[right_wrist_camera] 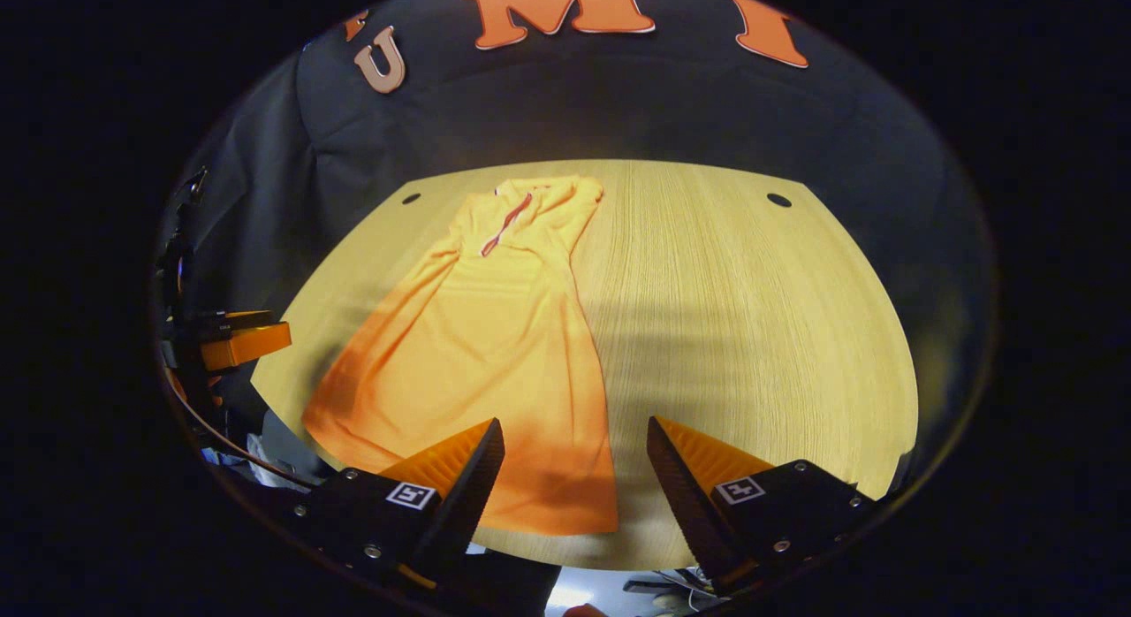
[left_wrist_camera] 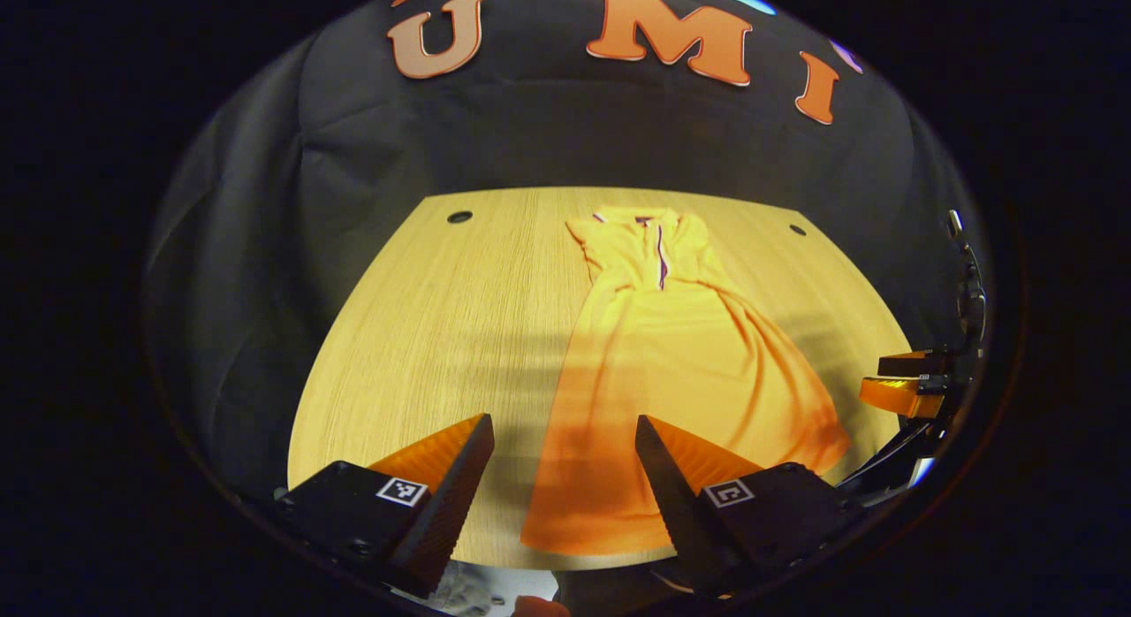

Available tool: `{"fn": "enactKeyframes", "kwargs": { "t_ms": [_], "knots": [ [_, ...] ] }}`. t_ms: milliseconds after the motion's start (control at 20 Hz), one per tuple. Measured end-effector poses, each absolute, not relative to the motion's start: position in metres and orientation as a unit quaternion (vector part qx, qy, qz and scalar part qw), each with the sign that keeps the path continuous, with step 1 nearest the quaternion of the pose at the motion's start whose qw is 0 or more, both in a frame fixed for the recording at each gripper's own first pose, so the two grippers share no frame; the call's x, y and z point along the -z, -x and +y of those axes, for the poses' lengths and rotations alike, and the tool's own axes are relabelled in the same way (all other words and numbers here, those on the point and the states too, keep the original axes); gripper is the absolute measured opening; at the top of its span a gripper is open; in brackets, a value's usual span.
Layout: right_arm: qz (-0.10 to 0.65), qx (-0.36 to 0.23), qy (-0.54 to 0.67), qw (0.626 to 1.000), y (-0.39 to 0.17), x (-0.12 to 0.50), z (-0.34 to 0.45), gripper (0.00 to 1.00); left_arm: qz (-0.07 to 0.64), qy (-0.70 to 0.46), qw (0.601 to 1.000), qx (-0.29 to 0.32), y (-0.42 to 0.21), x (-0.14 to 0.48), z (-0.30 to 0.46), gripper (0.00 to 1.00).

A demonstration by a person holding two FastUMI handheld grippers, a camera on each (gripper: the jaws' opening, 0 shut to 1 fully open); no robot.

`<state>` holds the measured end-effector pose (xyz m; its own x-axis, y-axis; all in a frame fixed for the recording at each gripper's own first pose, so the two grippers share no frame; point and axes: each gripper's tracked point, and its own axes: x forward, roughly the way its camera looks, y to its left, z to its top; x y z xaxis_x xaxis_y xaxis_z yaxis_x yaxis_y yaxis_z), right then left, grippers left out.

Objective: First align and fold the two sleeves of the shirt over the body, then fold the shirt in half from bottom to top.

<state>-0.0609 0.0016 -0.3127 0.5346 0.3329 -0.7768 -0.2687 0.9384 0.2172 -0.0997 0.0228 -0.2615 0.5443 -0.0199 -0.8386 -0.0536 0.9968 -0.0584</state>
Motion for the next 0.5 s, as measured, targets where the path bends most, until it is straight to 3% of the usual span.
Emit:
{"fn": "enactKeyframes", "kwargs": {
  "t_ms": [500],
  "knots": [
    [0.543,-0.167,-0.001,0.823,0.112,0.376,0.003,0.99,0.585,0.037,0.811,0.003,0.122,0.341,0.034,0.98]
  ]
}}
